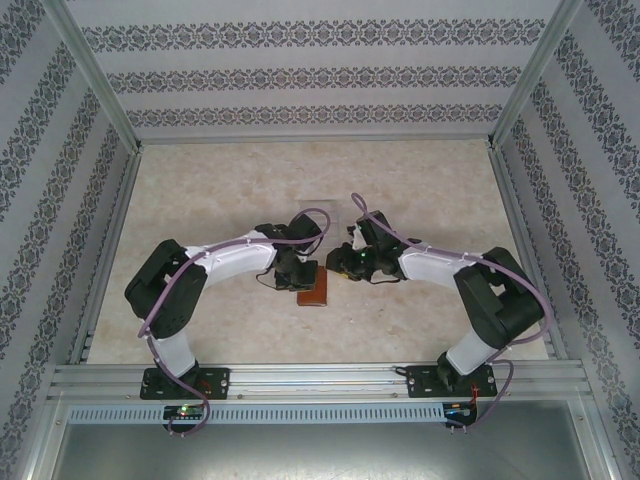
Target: Take the credit cards out of the card holder
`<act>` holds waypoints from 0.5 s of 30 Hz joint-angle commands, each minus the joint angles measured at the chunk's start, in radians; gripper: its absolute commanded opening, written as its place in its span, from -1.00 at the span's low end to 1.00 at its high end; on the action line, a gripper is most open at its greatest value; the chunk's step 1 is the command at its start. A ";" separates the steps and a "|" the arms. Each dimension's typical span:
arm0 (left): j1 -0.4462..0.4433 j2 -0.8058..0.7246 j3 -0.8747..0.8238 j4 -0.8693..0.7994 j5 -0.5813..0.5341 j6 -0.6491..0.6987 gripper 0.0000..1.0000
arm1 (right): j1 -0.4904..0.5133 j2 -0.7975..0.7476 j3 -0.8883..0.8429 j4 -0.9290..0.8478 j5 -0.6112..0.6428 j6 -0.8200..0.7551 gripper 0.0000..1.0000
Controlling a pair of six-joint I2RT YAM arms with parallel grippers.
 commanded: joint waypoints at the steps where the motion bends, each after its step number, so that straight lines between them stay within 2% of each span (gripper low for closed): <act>1: 0.017 -0.042 -0.038 0.081 0.071 -0.003 -0.87 | 0.016 0.045 -0.005 0.076 -0.054 0.034 -0.33; 9: 0.037 -0.079 -0.073 0.114 0.107 0.005 -0.90 | 0.021 0.099 -0.014 0.046 -0.034 -0.009 -0.26; 15: 0.037 -0.072 -0.064 0.114 0.134 0.041 -0.92 | 0.028 0.133 -0.023 0.157 -0.128 0.004 -0.24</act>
